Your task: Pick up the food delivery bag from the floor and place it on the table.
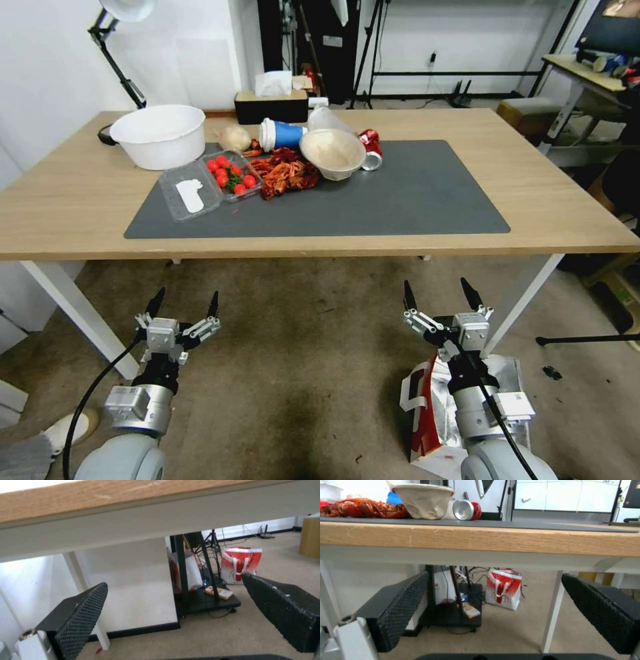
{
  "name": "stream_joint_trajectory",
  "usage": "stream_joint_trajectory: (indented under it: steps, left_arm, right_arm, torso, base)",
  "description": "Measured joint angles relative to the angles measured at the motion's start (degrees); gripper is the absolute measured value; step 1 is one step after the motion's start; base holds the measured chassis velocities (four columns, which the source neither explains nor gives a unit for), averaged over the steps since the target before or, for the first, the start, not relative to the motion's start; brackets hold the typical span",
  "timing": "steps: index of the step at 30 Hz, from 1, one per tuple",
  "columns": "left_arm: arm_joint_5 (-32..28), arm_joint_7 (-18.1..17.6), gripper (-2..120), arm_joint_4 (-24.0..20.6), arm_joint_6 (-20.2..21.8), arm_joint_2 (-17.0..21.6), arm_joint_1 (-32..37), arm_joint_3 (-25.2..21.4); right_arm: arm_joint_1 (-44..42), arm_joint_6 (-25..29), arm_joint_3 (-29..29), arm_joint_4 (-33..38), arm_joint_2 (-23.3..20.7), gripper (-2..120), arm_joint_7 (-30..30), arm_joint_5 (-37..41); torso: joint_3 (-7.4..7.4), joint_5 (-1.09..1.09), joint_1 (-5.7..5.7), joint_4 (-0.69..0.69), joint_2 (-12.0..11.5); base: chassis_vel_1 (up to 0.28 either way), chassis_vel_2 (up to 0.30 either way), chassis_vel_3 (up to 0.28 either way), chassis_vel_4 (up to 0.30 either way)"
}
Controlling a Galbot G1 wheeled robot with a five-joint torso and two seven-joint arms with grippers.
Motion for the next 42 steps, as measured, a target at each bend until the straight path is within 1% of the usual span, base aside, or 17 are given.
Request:
stream_joint_trajectory:
  steps: [8, 16, 17, 19, 21, 33, 39, 42]
  left_arm:
    - [-0.32, -0.15, 100, 0.03, -0.02, -0.14, -0.03, -0.01]
    - [-0.16, -0.09, 100, -0.08, -0.03, -0.39, -0.08, 0.19]
    - [-0.09, -0.06, 100, -0.09, -0.03, -0.4, -0.11, 0.2]
    - [-0.09, -0.06, 100, -0.09, -0.03, -0.41, -0.12, 0.2]
    - [-0.09, -0.06, 100, -0.16, -0.03, -0.35, -0.15, 0.16]
    - [-0.22, -0.06, 100, -1.14, 0.06, -0.27, -0.16, -0.27]
    - [-0.23, -0.06, 100, -1.49, 0.15, -0.41, 0.07, -0.34]
    - [-0.21, -0.06, 100, -1.59, 0.15, -0.45, 0.17, -0.34]
  right_arm:
    - [0.31, 0.0, 0.03, -0.36, 0.0, 100, -0.06, 0.06]
    - [0.4, -0.13, 0.09, -0.68, -0.01, 100, -0.16, 1.18]
    - [0.4, -0.12, 0.17, -0.95, 0.0, 100, -0.27, 1.27]
    - [0.4, -0.11, 0.18, -0.99, 0.0, 100, -0.28, 1.27]
    - [0.43, -0.16, 0.29, -1.1, 0.09, 100, -0.36, 1.84]
    - [0.57, -0.15, 0.59, -1.33, 0.16, 100, -0.79, 2.21]
    - [0.48, 0.12, 0.55, -1.42, 0.2, 100, -0.83, 2.31]
    - [0.48, 0.13, 0.57, -1.42, 0.17, 100, -0.83, 2.38]
  torso:
    - [-1.29, 0.0, -0.78, 0.0, -2.08]
    - [-2.0, 0.0, -1.24, 0.0, -3.26]
    - [-2.27, 0.0, -1.41, 0.0, -3.71]
    - [-2.31, 0.0, -1.44, 0.0, -3.76]
    - [-2.87, 0.0, -1.77, 0.0, -4.65]
    - [-4.48, 0.0, -2.73, 0.0, -7.2]
    - [-5.91, 0.0, -3.5, 0.0, -9.41]
    - [-6.17, 0.0, -3.63, 0.0, -9.8]
  base:
    - [0.0, 0.0, 0.0, 0.0]
    - [0.0, 0.0, 0.0, 0.0]
    - [0.0, 0.0, 0.0, 0.0]
    - [0.0, 0.0, 0.0, 0.0]
    - [0.0, 0.0, 0.0, 0.0]
    - [0.0, 0.0, 0.0, 0.0]
    - [0.0, 0.0, 0.0, 0.0]
    - [0.0, 0.0, 0.0, 0.0]
